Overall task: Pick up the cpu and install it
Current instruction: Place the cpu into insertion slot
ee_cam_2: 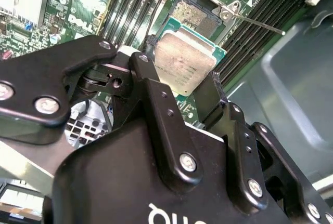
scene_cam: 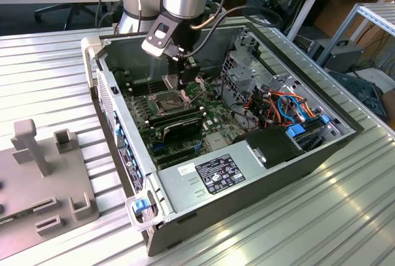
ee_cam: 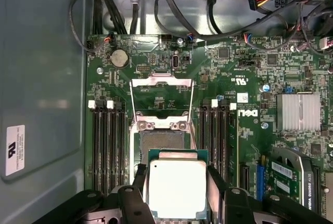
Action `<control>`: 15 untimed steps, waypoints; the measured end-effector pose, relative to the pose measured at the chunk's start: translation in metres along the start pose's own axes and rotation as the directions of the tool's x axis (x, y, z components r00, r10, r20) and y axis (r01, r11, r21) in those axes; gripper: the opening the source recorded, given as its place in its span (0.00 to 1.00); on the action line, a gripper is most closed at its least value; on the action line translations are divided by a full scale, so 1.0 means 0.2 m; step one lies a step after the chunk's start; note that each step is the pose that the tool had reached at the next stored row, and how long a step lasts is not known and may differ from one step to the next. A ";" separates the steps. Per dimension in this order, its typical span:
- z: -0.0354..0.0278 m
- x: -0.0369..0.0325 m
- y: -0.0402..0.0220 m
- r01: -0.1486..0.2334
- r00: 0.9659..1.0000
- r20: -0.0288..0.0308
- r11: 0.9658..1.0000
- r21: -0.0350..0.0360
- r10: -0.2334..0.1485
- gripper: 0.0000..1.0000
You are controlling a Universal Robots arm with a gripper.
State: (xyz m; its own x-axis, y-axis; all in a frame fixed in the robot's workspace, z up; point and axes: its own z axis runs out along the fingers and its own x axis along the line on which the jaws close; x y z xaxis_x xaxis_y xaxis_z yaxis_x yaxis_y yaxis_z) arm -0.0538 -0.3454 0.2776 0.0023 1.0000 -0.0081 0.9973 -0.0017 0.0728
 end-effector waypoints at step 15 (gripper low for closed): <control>0.021 0.000 -0.002 0.000 1.000 0.000 1.000 0.000 0.000 0.55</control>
State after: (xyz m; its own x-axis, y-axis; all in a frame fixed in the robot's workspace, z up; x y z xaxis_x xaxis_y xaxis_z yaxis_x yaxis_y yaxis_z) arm -0.0538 -0.3454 0.2733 0.0023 1.0000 -0.0076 0.9973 -0.0018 0.0727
